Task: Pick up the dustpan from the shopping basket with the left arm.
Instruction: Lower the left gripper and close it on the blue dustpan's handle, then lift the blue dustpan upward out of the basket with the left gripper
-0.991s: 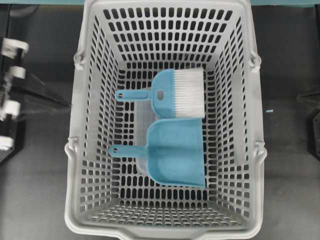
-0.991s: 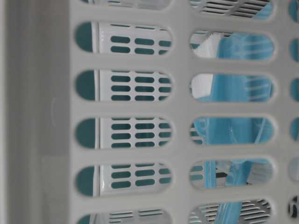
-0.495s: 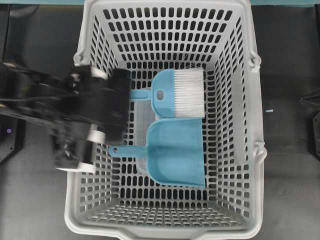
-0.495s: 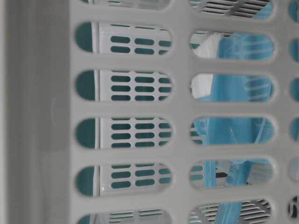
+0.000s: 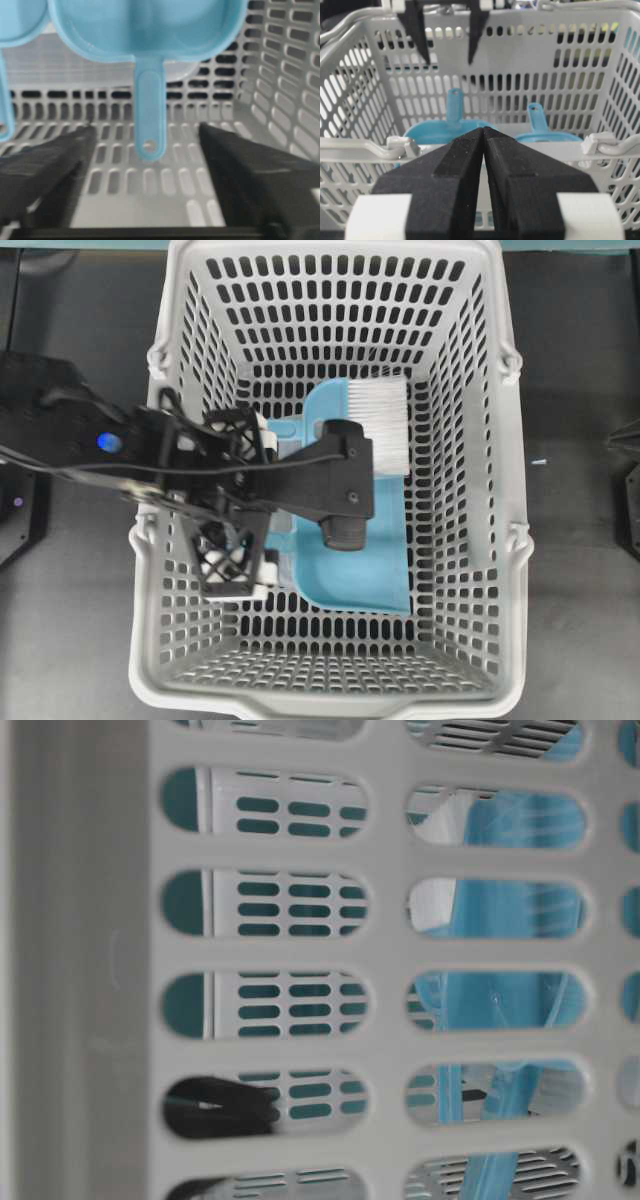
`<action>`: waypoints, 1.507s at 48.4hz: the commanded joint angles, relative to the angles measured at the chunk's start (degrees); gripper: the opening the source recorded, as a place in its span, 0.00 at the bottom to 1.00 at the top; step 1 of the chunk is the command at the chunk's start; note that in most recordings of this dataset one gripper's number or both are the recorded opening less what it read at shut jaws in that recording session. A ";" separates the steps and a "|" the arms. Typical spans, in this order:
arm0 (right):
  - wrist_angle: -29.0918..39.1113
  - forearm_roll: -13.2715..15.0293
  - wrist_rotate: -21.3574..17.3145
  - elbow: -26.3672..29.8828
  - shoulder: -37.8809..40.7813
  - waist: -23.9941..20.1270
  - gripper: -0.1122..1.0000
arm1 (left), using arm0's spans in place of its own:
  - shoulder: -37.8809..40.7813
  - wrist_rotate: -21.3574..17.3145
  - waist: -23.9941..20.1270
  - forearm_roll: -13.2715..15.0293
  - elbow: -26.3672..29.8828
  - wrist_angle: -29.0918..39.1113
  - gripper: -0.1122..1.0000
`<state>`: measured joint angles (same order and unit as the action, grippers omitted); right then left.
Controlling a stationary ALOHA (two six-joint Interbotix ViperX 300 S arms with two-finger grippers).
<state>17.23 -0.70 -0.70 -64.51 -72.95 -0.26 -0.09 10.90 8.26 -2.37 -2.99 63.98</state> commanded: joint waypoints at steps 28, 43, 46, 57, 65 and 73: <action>-1.93 -0.53 -5.10 -0.44 -1.14 -0.18 0.66 | 3.69 1.14 1.14 -0.18 -6.33 -5.10 0.90; -1.58 -0.53 -5.27 -0.62 -1.58 -0.18 0.81 | 7.29 1.05 0.62 -0.26 -9.23 -10.46 0.90; -1.49 -0.53 -5.27 -0.62 -1.58 -0.18 0.81 | 7.47 1.05 0.53 -0.26 -9.32 -10.46 0.89; -1.58 -0.53 -5.45 -0.79 -1.67 -0.26 0.81 | 7.03 1.05 0.44 -0.18 -9.23 -10.02 0.58; -1.58 -0.53 -5.45 -1.05 -1.58 -0.18 0.81 | 5.45 1.05 0.26 -0.26 -8.53 -9.58 0.35; -1.49 -0.53 -5.45 -1.23 -1.67 -0.18 0.81 | 3.52 0.97 0.09 -0.18 -5.19 -5.89 0.35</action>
<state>16.00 -0.97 -6.06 -66.18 -74.97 -0.44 5.89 11.87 8.44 -2.46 -11.25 56.51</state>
